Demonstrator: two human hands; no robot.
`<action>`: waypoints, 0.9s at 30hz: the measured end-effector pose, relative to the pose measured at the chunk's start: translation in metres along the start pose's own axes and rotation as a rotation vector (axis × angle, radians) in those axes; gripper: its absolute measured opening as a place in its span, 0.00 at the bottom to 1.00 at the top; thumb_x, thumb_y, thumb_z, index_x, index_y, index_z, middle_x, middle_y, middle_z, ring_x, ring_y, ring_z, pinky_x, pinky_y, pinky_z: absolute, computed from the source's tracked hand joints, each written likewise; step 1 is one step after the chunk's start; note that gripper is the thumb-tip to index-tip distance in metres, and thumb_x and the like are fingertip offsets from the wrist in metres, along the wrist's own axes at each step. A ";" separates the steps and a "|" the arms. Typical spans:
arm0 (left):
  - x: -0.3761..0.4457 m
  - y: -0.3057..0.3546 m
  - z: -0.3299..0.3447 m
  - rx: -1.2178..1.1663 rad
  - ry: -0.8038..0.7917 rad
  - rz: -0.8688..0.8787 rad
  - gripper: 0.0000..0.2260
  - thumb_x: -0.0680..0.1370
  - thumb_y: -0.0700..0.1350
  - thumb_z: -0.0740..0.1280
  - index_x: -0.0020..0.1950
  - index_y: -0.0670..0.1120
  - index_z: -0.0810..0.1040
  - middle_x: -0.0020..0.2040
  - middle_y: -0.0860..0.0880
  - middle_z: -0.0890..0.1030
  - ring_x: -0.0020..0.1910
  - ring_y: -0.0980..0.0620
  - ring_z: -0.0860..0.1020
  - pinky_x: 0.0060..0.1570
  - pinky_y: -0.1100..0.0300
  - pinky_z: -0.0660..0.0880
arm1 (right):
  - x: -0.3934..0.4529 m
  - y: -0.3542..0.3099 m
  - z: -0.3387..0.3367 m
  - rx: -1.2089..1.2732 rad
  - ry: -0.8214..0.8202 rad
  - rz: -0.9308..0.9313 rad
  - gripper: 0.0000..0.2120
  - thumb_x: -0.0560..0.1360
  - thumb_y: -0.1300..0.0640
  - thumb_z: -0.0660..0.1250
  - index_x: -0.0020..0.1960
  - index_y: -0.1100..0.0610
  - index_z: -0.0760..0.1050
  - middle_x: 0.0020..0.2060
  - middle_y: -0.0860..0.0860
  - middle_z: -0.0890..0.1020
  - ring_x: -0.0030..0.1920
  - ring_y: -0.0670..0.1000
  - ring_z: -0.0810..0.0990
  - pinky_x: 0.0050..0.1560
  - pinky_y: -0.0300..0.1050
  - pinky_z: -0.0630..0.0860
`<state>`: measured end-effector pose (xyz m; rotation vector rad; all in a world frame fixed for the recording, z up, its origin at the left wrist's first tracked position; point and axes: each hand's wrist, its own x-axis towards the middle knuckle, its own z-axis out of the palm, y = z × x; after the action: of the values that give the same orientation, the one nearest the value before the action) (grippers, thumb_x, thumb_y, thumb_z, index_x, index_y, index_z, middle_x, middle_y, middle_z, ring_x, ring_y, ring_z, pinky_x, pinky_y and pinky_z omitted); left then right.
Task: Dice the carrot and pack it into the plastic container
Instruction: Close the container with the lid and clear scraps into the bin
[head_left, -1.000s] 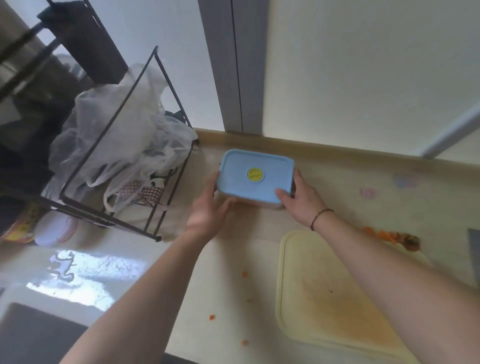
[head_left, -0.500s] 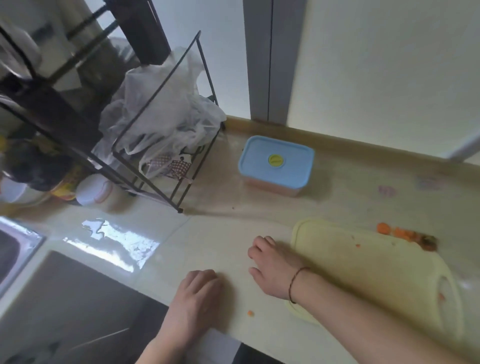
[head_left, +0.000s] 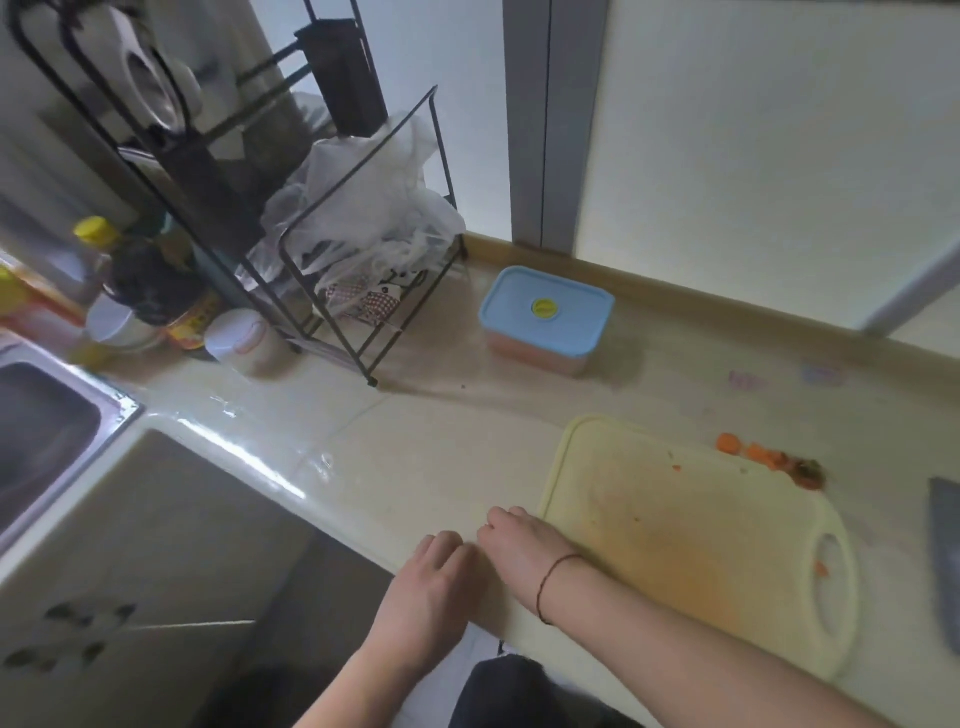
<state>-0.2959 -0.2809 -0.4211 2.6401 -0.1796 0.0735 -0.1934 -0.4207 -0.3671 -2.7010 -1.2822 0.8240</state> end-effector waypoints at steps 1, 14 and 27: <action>-0.002 0.001 0.003 0.002 -0.010 -0.015 0.17 0.67 0.30 0.73 0.47 0.47 0.74 0.44 0.51 0.72 0.39 0.50 0.70 0.32 0.53 0.73 | -0.003 0.001 -0.001 0.011 0.001 0.009 0.14 0.76 0.68 0.58 0.61 0.62 0.70 0.59 0.60 0.71 0.60 0.61 0.71 0.60 0.53 0.71; -0.005 -0.001 0.004 0.265 -0.090 0.063 0.15 0.62 0.31 0.66 0.45 0.44 0.76 0.43 0.50 0.71 0.38 0.49 0.68 0.27 0.54 0.70 | -0.051 0.049 0.023 0.551 0.213 0.193 0.13 0.70 0.69 0.58 0.45 0.54 0.74 0.44 0.48 0.71 0.47 0.54 0.75 0.48 0.42 0.74; 0.031 0.003 0.001 0.115 -0.095 -0.058 0.06 0.69 0.38 0.72 0.39 0.46 0.76 0.38 0.53 0.73 0.31 0.51 0.73 0.27 0.56 0.75 | -0.195 0.194 0.050 0.462 0.600 0.837 0.07 0.72 0.67 0.66 0.42 0.59 0.81 0.43 0.49 0.71 0.39 0.50 0.72 0.46 0.37 0.68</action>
<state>-0.2656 -0.2874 -0.4182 2.7638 -0.1340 -0.0634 -0.1806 -0.6997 -0.3723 -2.6852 0.1664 0.2077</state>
